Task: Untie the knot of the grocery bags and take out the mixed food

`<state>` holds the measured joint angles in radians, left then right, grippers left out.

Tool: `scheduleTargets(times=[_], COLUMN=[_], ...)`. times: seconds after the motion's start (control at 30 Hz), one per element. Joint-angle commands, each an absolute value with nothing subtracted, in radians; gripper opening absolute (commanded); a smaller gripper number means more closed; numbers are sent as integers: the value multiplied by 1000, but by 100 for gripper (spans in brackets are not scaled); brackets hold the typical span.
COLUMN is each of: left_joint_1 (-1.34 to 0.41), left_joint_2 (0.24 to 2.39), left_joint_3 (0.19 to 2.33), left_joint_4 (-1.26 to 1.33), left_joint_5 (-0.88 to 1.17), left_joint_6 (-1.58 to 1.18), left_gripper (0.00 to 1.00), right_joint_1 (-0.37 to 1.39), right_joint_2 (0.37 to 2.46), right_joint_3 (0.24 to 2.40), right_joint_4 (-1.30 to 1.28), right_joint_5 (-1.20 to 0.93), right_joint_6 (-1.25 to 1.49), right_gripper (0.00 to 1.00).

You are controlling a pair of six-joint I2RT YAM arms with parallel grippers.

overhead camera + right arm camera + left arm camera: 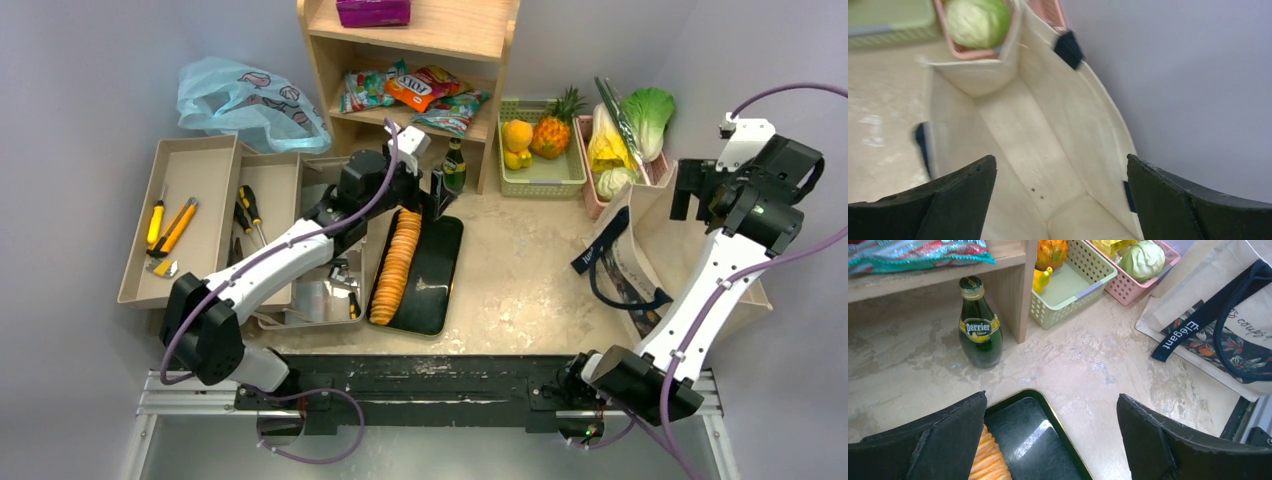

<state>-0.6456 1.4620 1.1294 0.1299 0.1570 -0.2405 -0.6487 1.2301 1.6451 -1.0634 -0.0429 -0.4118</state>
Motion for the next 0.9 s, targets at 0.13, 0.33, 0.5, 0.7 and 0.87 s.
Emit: scheduleTargets(times=[0.13,0.33,0.5,0.7,0.87], left_joint_1=[-592,-466,-221,-11,77], left_joint_2=[1460,1479,1471,1402,1348], left_joint_3=[1572,1827,1919,1907,1806], left_joint_4=[-526,-913,-1081,-1203,-1244], left_joint_5=[161,236,489,457,454], left_joint_6=[-147,-51,-101,-64,-42], left_gripper=[100,100,100,100,100], right_joint_1=[-649,-531,-298,-102,21], right_joint_2=[1182,1215,1252,1258,1224], right_joint_3=[1769,1766,1742,1653,1535], right_joint_4=[-1095,-922,-820,-757,-769], right_joint_5=[-551,-657,-537,-460,-405], right_joint_6=[-280,-88,-32,-36,-87], right_gripper=[99,99,99,99,99])
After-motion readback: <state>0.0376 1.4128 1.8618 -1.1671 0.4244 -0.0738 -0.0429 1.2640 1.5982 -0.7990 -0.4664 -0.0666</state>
